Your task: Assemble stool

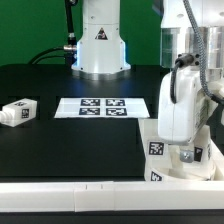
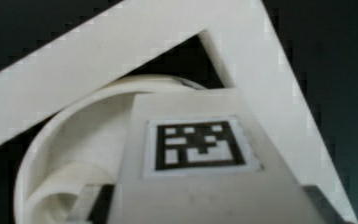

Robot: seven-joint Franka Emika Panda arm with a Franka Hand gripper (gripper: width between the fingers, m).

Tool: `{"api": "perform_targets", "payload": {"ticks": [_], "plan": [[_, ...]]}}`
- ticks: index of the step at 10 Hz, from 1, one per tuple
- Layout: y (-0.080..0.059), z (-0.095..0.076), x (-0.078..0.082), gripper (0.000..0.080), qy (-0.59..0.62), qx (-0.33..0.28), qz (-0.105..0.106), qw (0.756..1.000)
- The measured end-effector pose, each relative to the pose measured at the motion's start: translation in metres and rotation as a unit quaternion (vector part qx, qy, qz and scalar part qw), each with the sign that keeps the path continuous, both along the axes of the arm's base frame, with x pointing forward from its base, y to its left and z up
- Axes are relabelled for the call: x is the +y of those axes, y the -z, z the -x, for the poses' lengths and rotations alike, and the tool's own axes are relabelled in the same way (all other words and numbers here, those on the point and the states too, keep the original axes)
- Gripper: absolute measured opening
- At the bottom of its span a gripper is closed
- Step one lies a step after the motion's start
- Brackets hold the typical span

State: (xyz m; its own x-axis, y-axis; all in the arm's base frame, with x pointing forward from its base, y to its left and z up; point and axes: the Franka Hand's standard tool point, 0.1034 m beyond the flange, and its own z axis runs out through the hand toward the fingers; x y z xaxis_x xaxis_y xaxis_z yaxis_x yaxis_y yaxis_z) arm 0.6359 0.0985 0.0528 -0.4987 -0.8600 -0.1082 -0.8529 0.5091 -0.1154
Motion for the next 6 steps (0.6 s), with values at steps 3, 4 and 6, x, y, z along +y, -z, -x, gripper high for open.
{"api": "perform_targets", "payload": {"ticks": [3,4,6], "plan": [[0.0007,0.0002,0.0142,0.0332,0.048,-0.056,0.0,0.997],[0.0006,0.0007,0.0137,0.0332,0.028,-0.058,0.009,0.998],[0.0008,0.0009,0.0133,0.0332,0.01,-0.058,0.013,0.998]]}}
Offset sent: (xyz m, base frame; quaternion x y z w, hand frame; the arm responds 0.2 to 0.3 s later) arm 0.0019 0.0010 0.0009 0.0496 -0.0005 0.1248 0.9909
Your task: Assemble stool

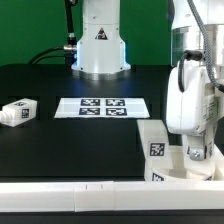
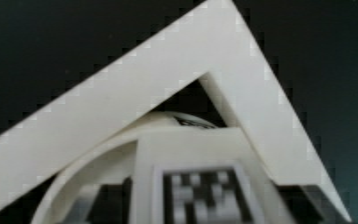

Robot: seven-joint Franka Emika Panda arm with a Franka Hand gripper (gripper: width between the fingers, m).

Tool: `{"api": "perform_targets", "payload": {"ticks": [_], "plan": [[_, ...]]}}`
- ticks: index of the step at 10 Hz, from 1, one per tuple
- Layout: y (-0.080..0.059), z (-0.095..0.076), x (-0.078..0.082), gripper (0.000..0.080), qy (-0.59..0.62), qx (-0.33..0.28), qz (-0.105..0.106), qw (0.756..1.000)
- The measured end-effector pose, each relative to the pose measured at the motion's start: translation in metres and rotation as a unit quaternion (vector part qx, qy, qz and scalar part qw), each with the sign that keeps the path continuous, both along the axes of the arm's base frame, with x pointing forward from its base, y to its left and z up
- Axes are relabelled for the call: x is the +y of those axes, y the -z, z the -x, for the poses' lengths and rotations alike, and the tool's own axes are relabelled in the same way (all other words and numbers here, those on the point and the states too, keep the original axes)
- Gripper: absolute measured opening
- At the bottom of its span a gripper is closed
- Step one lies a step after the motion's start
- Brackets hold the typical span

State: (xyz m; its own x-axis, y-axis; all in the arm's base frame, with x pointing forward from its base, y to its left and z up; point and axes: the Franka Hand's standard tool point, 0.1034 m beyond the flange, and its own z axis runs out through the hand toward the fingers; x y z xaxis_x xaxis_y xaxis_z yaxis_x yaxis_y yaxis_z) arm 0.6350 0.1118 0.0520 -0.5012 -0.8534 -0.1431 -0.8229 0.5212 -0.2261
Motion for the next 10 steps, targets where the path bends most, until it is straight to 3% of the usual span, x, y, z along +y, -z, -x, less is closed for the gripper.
{"api": "perform_targets", "payload": {"ticks": [1,2,3,6,7,8,10], "plan": [[0.0,0.0,0.0,0.0539,0.0,0.0,0.0,1.0],[-0.006,-0.002,0.0,0.0539,-0.045,0.001,0.006,0.999],[-0.015,-0.003,0.0,0.0629,-0.095,-0.005,0.015,0.995],[-0.054,-0.011,0.004,0.0648,-0.29,-0.027,0.048,0.956],[-0.059,-0.013,-0.001,0.0648,-0.343,-0.034,0.065,0.937],[-0.056,-0.013,-0.001,0.0649,-0.361,-0.032,0.073,0.929],[-0.057,-0.012,-0.001,0.0649,-0.444,-0.025,0.098,0.89]]}}
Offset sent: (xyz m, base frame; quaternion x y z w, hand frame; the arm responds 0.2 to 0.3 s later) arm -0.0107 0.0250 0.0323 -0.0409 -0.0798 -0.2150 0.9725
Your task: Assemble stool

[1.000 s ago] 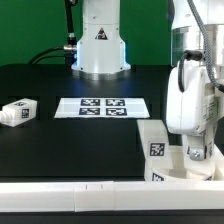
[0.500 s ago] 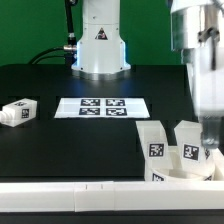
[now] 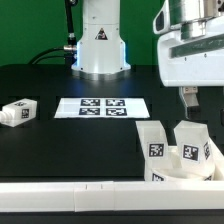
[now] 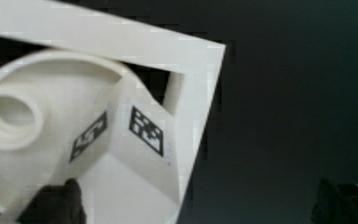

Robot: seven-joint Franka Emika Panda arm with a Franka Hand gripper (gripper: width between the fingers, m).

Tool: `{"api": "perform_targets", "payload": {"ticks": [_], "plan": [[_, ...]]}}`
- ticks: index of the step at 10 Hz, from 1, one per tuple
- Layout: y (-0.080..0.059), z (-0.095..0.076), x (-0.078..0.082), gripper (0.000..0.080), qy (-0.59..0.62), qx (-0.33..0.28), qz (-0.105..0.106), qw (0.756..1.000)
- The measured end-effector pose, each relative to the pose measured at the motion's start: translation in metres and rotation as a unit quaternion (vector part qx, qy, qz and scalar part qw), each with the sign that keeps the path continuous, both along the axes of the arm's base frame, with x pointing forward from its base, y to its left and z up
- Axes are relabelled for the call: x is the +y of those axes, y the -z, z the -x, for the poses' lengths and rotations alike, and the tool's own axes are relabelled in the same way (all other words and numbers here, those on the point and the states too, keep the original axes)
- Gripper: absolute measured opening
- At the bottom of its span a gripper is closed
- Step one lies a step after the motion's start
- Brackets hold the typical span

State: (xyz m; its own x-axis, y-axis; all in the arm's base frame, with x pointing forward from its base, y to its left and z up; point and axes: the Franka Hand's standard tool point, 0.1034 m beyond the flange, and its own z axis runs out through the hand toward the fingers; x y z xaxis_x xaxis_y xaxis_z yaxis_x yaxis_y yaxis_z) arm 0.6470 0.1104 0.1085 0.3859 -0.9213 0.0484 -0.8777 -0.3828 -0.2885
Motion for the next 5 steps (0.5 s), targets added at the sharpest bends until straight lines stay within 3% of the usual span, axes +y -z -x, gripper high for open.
{"api": "perform_targets", "payload": {"ticks": [3,5], "plan": [[-0.032,-0.018,-0.013,0.0649,-0.197,-0.006,0.033,0.98],[-0.031,-0.016,-0.004,0.0649,-0.305,0.006,0.063,0.95]]}}
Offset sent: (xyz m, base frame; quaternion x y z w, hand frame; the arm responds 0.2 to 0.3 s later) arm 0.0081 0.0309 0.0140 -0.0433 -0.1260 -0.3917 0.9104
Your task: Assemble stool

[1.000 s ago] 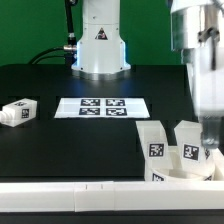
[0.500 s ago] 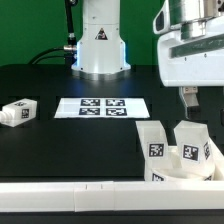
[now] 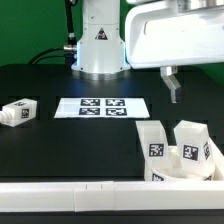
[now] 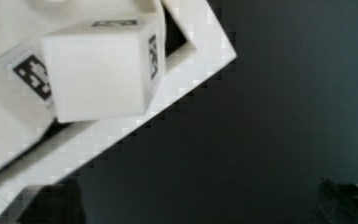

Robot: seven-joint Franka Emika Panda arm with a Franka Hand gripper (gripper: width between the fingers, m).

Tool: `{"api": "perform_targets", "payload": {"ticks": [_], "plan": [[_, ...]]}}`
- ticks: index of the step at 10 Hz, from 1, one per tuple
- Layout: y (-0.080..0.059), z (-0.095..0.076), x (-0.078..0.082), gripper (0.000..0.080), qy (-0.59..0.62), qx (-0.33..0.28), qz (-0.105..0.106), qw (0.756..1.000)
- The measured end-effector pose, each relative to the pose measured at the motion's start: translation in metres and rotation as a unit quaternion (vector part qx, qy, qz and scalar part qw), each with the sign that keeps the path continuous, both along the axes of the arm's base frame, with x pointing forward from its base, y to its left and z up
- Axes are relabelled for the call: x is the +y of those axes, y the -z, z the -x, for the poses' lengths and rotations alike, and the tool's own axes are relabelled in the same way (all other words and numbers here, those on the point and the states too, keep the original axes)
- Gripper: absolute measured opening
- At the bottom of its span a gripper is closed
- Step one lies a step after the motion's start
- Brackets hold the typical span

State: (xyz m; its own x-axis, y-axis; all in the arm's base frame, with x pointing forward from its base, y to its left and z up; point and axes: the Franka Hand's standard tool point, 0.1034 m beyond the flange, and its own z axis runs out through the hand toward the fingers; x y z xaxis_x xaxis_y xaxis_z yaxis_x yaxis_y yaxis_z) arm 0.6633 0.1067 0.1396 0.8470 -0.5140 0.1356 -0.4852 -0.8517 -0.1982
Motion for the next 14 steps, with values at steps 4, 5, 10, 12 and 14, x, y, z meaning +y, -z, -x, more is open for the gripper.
{"api": "perform_targets", "payload": {"ticks": [4,5,10,12,14], "plan": [[0.001,-0.001,-0.009,0.0649,-0.143,-0.01,0.053,0.988],[0.006,0.0,-0.007,0.0649,-0.224,-0.003,0.078,0.972],[0.014,0.007,-0.001,0.0649,-0.445,0.029,0.139,0.884],[0.019,0.012,-0.004,0.0649,-0.485,0.046,0.146,0.861],[0.046,0.024,0.003,0.0649,-0.529,0.102,0.134,0.832]]}}
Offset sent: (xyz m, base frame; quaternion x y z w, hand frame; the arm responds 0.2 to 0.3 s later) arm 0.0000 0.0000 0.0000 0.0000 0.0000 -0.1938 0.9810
